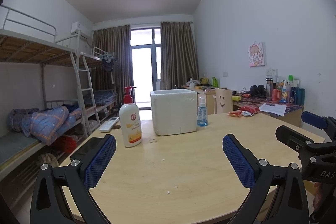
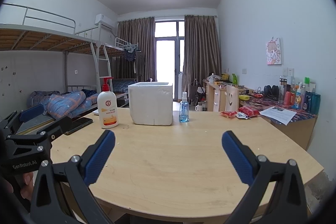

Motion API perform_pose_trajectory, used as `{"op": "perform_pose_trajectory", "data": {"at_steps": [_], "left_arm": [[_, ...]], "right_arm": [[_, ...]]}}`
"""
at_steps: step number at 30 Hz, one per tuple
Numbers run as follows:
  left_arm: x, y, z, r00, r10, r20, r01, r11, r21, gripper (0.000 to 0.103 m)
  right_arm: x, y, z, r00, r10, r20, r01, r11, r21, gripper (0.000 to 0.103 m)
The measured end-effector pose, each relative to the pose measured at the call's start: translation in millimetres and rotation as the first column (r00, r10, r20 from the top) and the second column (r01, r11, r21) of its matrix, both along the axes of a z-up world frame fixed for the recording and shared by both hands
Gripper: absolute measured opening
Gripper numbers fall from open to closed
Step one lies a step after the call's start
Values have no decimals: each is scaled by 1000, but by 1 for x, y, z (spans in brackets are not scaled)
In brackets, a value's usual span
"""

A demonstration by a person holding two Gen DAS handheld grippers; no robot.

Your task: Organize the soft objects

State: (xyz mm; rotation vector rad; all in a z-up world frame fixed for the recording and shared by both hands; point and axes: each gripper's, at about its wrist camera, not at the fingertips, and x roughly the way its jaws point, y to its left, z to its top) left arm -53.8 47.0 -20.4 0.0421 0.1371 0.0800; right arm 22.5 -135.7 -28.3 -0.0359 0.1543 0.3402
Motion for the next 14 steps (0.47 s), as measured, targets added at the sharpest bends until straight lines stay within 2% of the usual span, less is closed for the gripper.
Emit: {"op": "perform_pose_trajectory", "data": {"at_steps": [14], "left_arm": [[-1,0,-1,1000,-13,-6,13,1000,-9,102]], "right_arm": [[-1,1,0,1000,7,-1,-7,1000,0,103]]}}
